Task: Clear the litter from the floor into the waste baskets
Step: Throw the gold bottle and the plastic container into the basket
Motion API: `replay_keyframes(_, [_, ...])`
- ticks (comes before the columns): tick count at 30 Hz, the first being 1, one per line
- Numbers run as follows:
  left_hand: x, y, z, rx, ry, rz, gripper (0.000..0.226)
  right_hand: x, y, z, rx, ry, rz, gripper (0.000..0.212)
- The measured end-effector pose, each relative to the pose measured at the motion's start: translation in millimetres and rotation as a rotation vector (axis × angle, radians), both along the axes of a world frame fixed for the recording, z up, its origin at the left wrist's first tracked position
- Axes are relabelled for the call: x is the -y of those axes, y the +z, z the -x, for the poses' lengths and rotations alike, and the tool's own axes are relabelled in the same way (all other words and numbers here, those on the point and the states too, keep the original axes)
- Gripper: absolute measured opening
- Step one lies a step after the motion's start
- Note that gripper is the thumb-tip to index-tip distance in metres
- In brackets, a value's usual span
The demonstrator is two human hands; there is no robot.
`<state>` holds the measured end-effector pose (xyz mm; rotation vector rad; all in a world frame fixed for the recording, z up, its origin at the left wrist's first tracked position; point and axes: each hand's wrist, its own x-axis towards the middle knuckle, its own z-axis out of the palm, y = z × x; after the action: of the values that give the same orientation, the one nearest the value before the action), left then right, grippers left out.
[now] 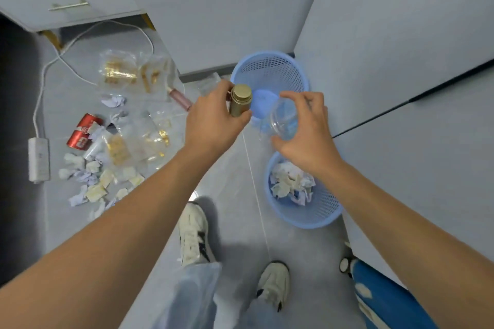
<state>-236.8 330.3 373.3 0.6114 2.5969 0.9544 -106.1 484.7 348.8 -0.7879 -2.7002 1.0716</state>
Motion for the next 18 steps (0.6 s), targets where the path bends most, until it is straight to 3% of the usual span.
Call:
replay_keyframes(8, [-95.4, -100.8, 97.7, 0.01, -0.143, 0.119, 0.035, -78.4, -94.5, 93.0, 0.095, -0.089, -0.145, 0.085])
replay_keyframes(18, [-173.0, -236.2, 138.0, -0.061, -0.464, 0.424, 0.015, -115.2, -218.6, 149.3, 0.339, 0.07, -0.327, 0.082])
